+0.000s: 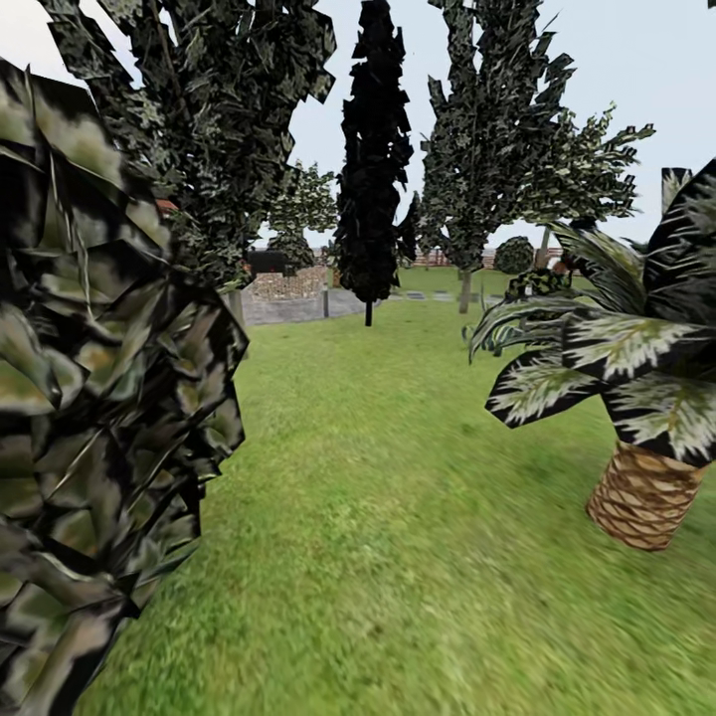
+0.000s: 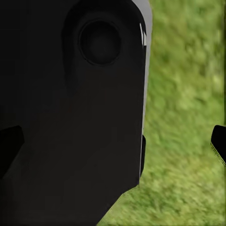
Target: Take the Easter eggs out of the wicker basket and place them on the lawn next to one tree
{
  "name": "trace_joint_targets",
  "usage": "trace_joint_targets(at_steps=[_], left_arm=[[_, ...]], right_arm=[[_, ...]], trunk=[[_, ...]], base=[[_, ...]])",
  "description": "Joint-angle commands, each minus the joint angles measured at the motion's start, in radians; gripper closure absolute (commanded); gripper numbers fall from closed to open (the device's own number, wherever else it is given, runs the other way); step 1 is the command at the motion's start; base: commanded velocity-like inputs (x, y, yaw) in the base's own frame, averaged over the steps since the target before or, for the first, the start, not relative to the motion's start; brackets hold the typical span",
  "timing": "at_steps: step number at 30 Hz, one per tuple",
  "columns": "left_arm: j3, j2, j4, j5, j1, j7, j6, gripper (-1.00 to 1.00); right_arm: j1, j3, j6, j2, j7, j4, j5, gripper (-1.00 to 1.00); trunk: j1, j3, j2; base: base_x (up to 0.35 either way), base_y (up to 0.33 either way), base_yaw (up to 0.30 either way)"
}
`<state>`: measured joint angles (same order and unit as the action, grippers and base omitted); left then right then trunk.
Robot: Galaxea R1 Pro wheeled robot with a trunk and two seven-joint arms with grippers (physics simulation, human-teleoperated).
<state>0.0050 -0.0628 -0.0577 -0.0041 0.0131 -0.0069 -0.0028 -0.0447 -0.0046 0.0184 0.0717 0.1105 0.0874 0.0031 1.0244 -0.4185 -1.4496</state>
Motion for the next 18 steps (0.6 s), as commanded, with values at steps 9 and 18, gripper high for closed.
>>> trace_joint_targets(at_steps=[9,18], left_arm=[[0.001,0.001,-0.002,0.000,0.001,0.001,-0.002,-1.00],[0.001,0.000,-0.002,0.000,0.001,0.001,-0.002,-1.00]], right_arm=[[-0.001,-0.002,0.004,0.001,0.007,0.002,-0.002,-1.00],[-0.001,-0.007,-0.003,0.002,0.007,-0.004,-0.008,-1.00]], trunk=[[0.001,-0.001,0.000],[0.001,-0.001,0.000]], base=[[0.178,0.000,-0.008],[0.003,0.000,0.000]])
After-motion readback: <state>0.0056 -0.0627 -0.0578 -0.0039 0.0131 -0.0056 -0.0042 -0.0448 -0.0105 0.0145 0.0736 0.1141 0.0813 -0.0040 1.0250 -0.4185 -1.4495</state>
